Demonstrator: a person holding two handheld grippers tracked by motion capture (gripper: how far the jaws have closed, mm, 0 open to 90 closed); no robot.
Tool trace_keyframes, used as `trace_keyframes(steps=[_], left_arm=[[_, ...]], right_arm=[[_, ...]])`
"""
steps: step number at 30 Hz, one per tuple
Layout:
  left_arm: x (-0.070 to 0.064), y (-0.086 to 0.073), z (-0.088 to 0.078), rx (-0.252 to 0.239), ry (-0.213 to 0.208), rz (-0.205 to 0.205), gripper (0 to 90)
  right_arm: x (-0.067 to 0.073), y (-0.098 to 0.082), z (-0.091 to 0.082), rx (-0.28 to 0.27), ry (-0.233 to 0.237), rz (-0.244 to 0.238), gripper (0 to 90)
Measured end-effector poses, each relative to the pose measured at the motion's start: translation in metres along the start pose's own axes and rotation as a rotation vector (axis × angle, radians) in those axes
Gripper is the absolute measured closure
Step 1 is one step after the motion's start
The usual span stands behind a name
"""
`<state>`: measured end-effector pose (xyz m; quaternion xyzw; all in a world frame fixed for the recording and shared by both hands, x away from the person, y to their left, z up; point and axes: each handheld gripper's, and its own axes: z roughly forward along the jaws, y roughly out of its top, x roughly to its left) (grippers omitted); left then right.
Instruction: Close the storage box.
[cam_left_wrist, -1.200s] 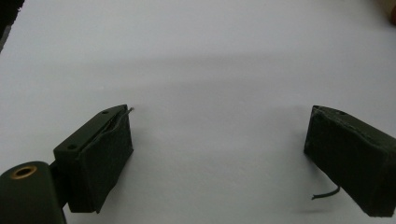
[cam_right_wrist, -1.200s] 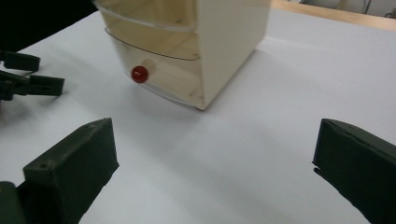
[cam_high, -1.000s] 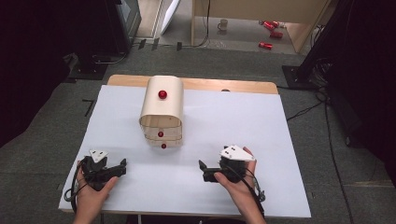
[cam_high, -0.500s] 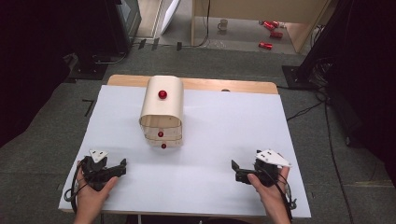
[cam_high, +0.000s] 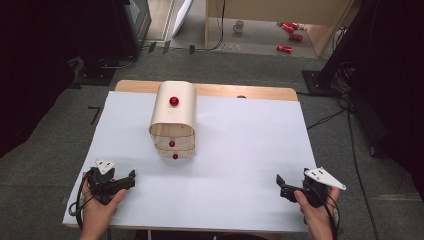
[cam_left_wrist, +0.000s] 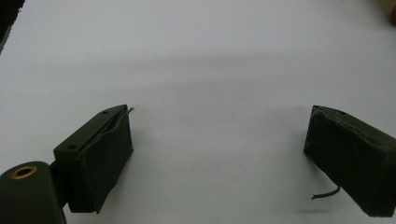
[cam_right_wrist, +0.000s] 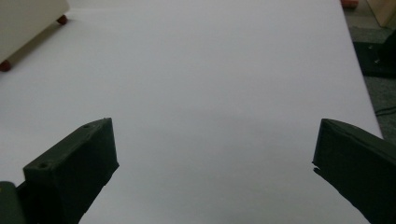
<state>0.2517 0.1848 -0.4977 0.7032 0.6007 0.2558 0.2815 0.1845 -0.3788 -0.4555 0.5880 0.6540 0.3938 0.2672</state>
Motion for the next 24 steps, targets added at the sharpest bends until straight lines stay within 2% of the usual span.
trace_keyframes(steps=[1, 2, 5, 10, 13, 17, 19, 21, 23, 24], left_arm=[[0.0, 0.0, 0.0, 0.0, 0.0, 0.0, 7.6], [0.0, 0.0, 0.0, 0.0, 0.0, 0.0, 7.6], [0.0, 0.0, 0.0, 0.0, 0.0, 0.0, 7.6], [0.0, 0.0, 0.0, 0.0, -0.001, 0.0, 7.6], [0.0, 0.0, 0.0, 0.0, -0.001, 0.0, 7.7], [0.0, 0.0, 0.0, 0.0, 0.0, 0.0, 7.7], [0.0, 0.0, 0.0, 0.0, 0.0, 0.0, 7.7], [0.0, 0.0, 0.0, 0.0, 0.0, 0.0, 7.7], [0.0, 0.0, 0.0, 0.0, -0.001, 0.0, 7.7], [0.0, 0.0, 0.0, 0.0, -0.001, -0.001, 7.7]], right_arm=[[-0.009, -0.006, -0.002, 0.004, -0.017, 0.015, 0.0], [-0.009, -0.006, -0.002, 0.004, -0.017, 0.015, 0.0], [-0.027, -0.016, -0.002, 0.025, -0.061, 0.047, 0.0], [-0.04, -0.027, 0.001, 0.055, -0.102, 0.062, 0.0], [-0.043, -0.035, 0.007, 0.087, -0.105, 0.059, 0.0], [-0.036, -0.04, 0.017, 0.146, -0.133, -0.032, 0.0], [-0.031, -0.041, 0.02, 0.159, -0.162, -0.078, 0.0], [-0.032, -0.041, 0.02, 0.161, -0.154, -0.068, 0.7], [-0.038, -0.041, 0.02, 0.172, -0.114, -0.018, 1.3], [-0.039, -0.04, 0.021, 0.171, -0.115, -0.022, 1.0]])
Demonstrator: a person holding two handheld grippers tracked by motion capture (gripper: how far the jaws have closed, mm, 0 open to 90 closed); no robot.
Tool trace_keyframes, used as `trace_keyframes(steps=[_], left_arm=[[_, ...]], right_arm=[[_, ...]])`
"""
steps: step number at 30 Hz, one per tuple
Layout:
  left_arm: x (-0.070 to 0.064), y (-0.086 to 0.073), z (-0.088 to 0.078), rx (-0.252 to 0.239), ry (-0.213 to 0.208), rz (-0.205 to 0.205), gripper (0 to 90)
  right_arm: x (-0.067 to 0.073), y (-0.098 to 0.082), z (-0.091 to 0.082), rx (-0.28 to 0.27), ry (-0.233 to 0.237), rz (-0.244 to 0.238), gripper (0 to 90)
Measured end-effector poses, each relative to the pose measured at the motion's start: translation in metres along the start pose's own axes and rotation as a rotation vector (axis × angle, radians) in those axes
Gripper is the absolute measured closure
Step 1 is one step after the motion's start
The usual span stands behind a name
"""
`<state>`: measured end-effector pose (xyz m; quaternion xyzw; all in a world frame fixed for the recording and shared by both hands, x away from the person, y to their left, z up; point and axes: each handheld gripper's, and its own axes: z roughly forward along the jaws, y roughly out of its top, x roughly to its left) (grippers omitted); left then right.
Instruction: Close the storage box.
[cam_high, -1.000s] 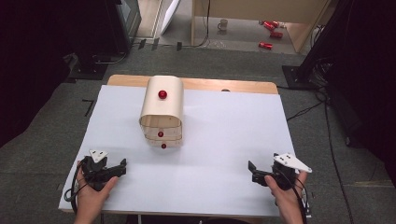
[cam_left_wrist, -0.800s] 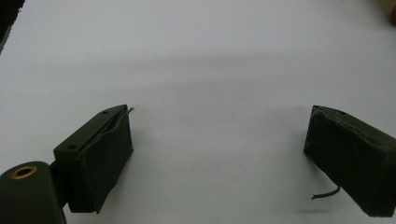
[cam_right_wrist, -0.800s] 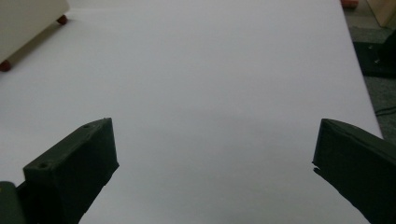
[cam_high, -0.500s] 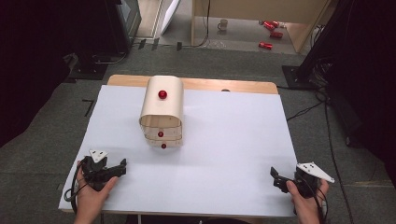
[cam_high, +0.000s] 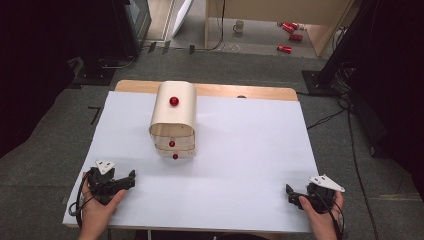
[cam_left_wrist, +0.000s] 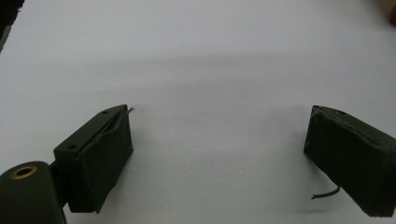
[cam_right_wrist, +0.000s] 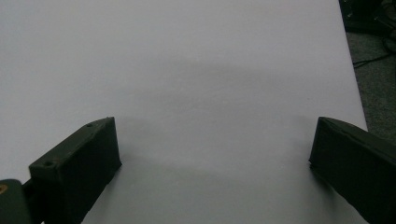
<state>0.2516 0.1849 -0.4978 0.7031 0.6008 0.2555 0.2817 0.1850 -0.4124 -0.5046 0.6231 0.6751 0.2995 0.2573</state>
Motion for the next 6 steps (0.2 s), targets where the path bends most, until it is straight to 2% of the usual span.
trace_keyframes(steps=[6], left_arm=[[0.0001, 0.0, 0.0, 0.0, 0.0, 0.001, 7.7]], right_arm=[[0.0015, -0.0002, 0.0001, 0.004, -0.009, -0.004, 1.0]])
